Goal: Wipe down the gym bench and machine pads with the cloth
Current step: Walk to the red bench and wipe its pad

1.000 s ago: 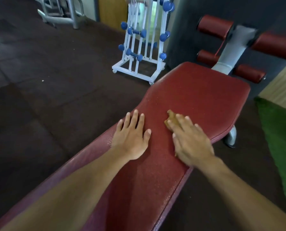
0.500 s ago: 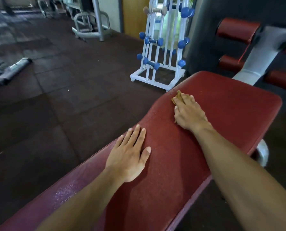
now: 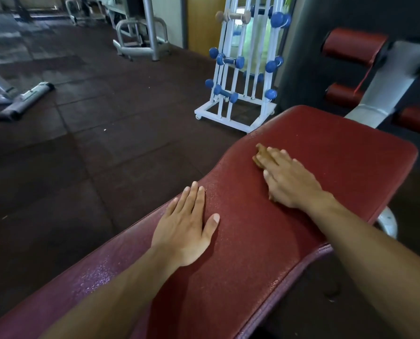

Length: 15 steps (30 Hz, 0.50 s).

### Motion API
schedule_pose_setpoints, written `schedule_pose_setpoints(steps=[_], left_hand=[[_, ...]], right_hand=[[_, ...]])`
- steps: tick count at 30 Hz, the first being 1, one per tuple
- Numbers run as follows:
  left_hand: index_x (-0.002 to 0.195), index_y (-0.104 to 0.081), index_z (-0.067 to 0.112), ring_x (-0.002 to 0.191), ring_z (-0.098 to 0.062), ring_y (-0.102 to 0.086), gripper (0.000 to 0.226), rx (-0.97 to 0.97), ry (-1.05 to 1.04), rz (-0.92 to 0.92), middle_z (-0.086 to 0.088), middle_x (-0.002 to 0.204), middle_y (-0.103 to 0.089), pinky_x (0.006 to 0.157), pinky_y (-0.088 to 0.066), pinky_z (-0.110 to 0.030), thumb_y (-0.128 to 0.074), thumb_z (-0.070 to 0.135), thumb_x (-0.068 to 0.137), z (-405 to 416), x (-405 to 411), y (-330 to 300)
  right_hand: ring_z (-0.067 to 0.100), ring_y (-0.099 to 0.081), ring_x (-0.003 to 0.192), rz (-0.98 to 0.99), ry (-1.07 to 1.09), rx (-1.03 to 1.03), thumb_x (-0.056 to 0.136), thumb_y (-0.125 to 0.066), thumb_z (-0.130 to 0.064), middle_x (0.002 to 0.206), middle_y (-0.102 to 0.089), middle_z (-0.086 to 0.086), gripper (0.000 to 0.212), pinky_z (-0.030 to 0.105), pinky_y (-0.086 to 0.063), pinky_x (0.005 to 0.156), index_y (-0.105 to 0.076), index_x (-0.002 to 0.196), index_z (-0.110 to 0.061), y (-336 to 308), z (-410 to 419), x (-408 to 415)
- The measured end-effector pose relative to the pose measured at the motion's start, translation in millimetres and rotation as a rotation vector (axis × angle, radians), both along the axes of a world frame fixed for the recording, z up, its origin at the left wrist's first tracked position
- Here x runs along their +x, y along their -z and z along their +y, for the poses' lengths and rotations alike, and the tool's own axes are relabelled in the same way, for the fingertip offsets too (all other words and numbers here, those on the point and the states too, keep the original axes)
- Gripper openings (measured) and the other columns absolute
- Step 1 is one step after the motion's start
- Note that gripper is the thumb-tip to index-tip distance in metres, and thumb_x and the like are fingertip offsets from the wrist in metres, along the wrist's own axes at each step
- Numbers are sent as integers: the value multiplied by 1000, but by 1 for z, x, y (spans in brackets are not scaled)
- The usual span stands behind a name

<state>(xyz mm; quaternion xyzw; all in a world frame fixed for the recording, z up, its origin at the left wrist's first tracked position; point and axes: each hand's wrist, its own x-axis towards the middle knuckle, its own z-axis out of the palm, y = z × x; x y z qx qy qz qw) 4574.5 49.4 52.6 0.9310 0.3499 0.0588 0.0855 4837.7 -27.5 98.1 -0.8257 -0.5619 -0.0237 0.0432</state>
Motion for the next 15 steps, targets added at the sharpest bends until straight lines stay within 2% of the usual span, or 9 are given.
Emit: schedule_pose_setpoints(steps=[3, 5, 10, 12, 15], left_hand=[[153, 9, 16, 147, -10, 14, 73, 11, 4, -8, 0, 161, 15, 121, 2, -33, 0, 61, 95, 0, 0, 0], [153, 9, 17, 147, -9, 13, 73, 11, 2, -1, 2, 161, 15, 121, 1, -33, -2, 60, 96, 0, 1, 0], [153, 11, 15, 147, -8, 13, 74, -6, -1, 7, 0, 161, 15, 121, 2, -32, -5, 59, 95, 1, 2, -1], [152, 14, 13, 146, -8, 14, 75, -15, 5, 17, -2, 161, 17, 121, 2, -31, -3, 59, 95, 1, 1, -1], [151, 16, 11, 146, -8, 16, 78, -22, 15, 11, -3, 160, 19, 121, 1, -31, -3, 62, 94, 2, -1, 0]], right_hand=[[34, -14, 146, 42, 104, 29, 100, -27, -35, 161, -17, 6, 51, 50, -19, 116, -29, 150, -25, 1, 44, 11], [35, -17, 144, 42, 85, 38, 99, -30, -34, 159, -22, 6, 47, 49, -20, 115, -39, 144, -25, 0, 70, 1], [29, -37, 130, -82, -217, -21, 91, -26, -39, 143, -46, 1, 48, 46, -34, 107, -59, 124, -27, 5, 86, -67], [28, -36, 134, -40, -274, 12, 95, -31, -37, 145, -44, -2, 42, 47, -33, 109, -56, 128, -28, 10, 67, -91], [30, -20, 146, 30, -275, 19, 99, -32, -35, 158, -25, -1, 45, 48, -26, 116, -38, 144, -30, 12, 19, -109]])
